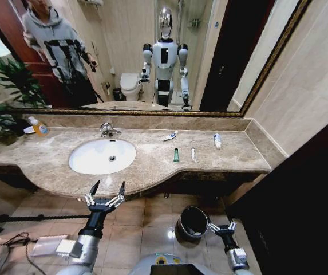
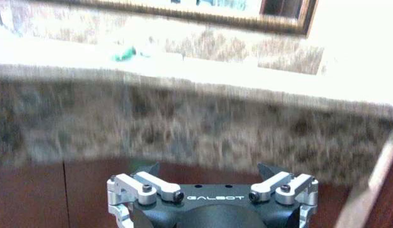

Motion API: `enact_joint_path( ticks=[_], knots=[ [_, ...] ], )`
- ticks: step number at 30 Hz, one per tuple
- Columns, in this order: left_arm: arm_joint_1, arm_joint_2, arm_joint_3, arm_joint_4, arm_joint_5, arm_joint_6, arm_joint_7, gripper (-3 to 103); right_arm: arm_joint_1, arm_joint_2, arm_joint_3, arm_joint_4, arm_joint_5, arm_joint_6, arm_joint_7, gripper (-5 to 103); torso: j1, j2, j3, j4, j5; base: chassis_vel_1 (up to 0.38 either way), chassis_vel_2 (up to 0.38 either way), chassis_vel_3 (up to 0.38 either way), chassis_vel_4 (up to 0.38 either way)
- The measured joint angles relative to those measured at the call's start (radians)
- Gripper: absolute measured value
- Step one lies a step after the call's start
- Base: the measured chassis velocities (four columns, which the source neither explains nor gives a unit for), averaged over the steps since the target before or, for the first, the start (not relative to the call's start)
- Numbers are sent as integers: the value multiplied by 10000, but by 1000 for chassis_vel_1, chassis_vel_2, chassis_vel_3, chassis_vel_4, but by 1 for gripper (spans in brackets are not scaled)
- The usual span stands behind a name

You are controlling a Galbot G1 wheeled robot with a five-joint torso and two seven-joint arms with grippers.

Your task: Pick up the trash from the sink and place it in the trash bin.

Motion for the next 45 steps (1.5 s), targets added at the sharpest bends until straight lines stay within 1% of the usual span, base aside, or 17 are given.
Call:
enact_joint_path(
  ticks=[2,3,6,7,9,15,18,20,22,25,28,38,40,41,43,44,45],
  knots=[
    [0,0,0,0,0,0,0,100,-54,33,-29,749,64,-265,-12,100,0,0,0,0,-1,0,0,0,0],
    [0,0,0,0,0,0,0,100,-54,33,-29,749,64,-265,-12,100,0,0,0,0,-1,0,0,0,0],
    [0,0,0,0,0,0,0,100,46,-67,-98,1693,137,-698,-64,100,1,0,1,1,-1,0,0,0,0],
    [0,0,0,0,0,0,0,100,46,-67,-98,1693,137,-698,-64,100,1,0,1,1,-1,0,0,0,0],
    [0,1,0,0,0,0,0,100,296,-198,-148,2092,173,-976,-122,100,0,0,1,0,0,0,0,0,0],
    [0,0,0,0,0,0,-1,100,1201,-401,-348,2389,259,-1452,-106,100,1,0,1,2,1,0,0,0,0],
    [0,0,0,0,0,0,1,100,1914,-636,-611,2436,372,-1882,-67,100,1,-1,1,1,0,0,0,0,0],
    [0,0,0,0,0,0,0,100,2110,-725,-708,2436,400,-2027,-66,100,1,-1,2,1,1,0,0,0,0],
    [0,0,0,0,0,0,-1,100,2748,-963,-982,2265,398,-2355,-77,100,1,-1,1,2,-1,0,0,0,0],
    [0,0,0,-1,0,0,0,100,3108,-1066,-1197,2024,294,-2459,-75,100,1,-1,2,2,2,0,0,0,0],
    [0,0,0,0,0,0,0,100,3664,-1214,-1622,1626,189,-2792,0,100,2,-1,2,2,1,0,0,0,0],
    [0,0,0,0,0,0,0,100,5201,-1269,-2582,297,35,-3464,380,100,1,-1,2,2,0,0,0,0,0],
    [0,0,0,0,0,0,0,100,5657,-1396,-2843,-72,35,-3812,480,100,2,-1,2,1,0,0,0,0,0],
    [0,0,0,0,0,0,0,100,5657,-1396,-2843,-72,35,-3812,480,100,2,-1,2,1,0,0,0,0,0],
    [0,0,0,0,0,0,0,100,5974,-1429,-2992,-278,24,-4165,516,100,1,-1,1,1,0,0,0,0,0],
    [0,0,0,0,0,0,0,100,5974,-1429,-2992,-278,24,-4165,516,100,1,-1,1,1,0,0,0,0,0],
    [0,0,0,0,0,0,0,100,6136,-1432,-3064,-391,18,-4343,531,100,1,-1,1,0,0,0,0,0,0]
  ],
)
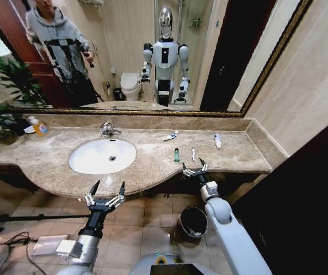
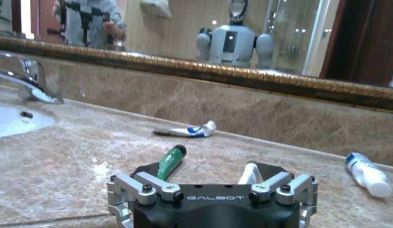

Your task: Pick up the trash from the sink and place it in the trash bin.

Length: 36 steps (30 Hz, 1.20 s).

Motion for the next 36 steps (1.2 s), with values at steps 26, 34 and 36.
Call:
enact_joint_path(
  ticks=[26,34,36],
  knots=[
    [0,0,0,0,0,0,0,100,1018,-372,252,-1488,197,-388,-75,27,-1,0,-1,0,1,0,0,0,0],
    [0,0,0,0,0,0,0,100,889,-344,263,-1264,325,-365,-55,2,-1,0,-1,0,0,0,0,0,0],
    [0,0,0,0,0,0,0,100,843,-348,266,-1173,381,-373,-52,0,-1,0,-1,0,1,0,0,0,0]
  ],
)
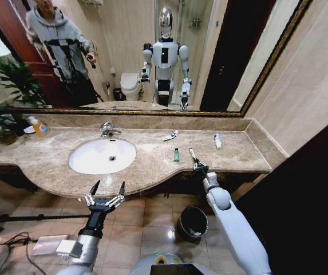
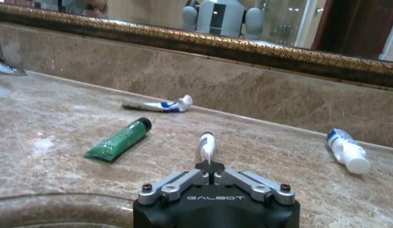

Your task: Pick up the trash from the sink and place it in the trash bin.

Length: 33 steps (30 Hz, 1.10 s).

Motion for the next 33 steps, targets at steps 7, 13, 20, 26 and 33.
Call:
enact_joint_path(
  ticks=[7,13,20,26,33],
  knots=[
    [0,0,0,0,0,0,0,100,-371,-128,189,553,176,-45,34,0,0,0,0,1,0,0,0,0,0],
    [0,-1,0,0,0,0,1,100,-1439,-173,550,1529,403,29,21,0,0,0,0,-1,1,0,0,0,0],
    [0,0,0,0,0,0,1,100,-2902,-77,813,2668,280,523,-40,0,0,2,-1,0,0,0,0,0,0],
    [0,0,0,0,0,0,0,100,-4068,261,957,3378,-70,1015,-29,0,-1,2,-1,0,-1,0,0,0,0],
    [0,0,0,1,0,0,0,100,-5030,518,1093,3517,-290,1593,-20,0,0,2,-1,0,0,0,0,0,0]
  ],
)
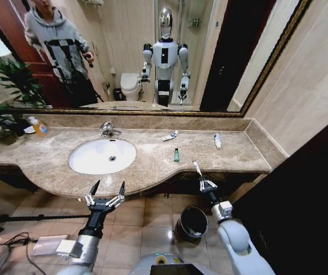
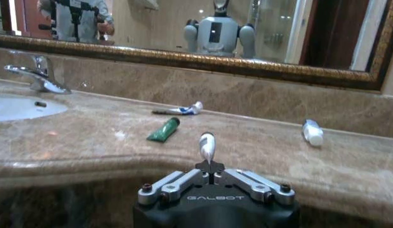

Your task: Pick up the trash from the sink and place it in the trash bin.

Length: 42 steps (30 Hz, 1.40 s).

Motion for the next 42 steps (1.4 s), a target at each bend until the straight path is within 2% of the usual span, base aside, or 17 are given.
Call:
enact_joint_path(
  ticks=[13,19,25,29,42],
  knots=[
    [0,0,0,0,0,0,0,100,-1832,332,111,-617,-203,1070,144,0,0,0,0,-1,-1,0,0,0,0],
    [0,0,0,-1,0,0,0,100,-1917,434,-18,-1465,-197,1218,151,0,0,0,0,-1,-1,0,0,0,0],
    [0,0,0,0,0,0,0,100,-1413,388,-34,-2933,-51,1172,103,0,1,-1,1,0,0,0,0,0,0],
    [0,0,0,-1,0,0,0,100,-766,321,-49,-4152,29,844,-57,0,1,-2,1,0,1,0,0,0,0],
    [0,0,0,-1,0,0,0,100,823,251,-312,-7194,-1060,772,-475,0,1,-2,1,0,1,0,0,0,0]
  ],
)
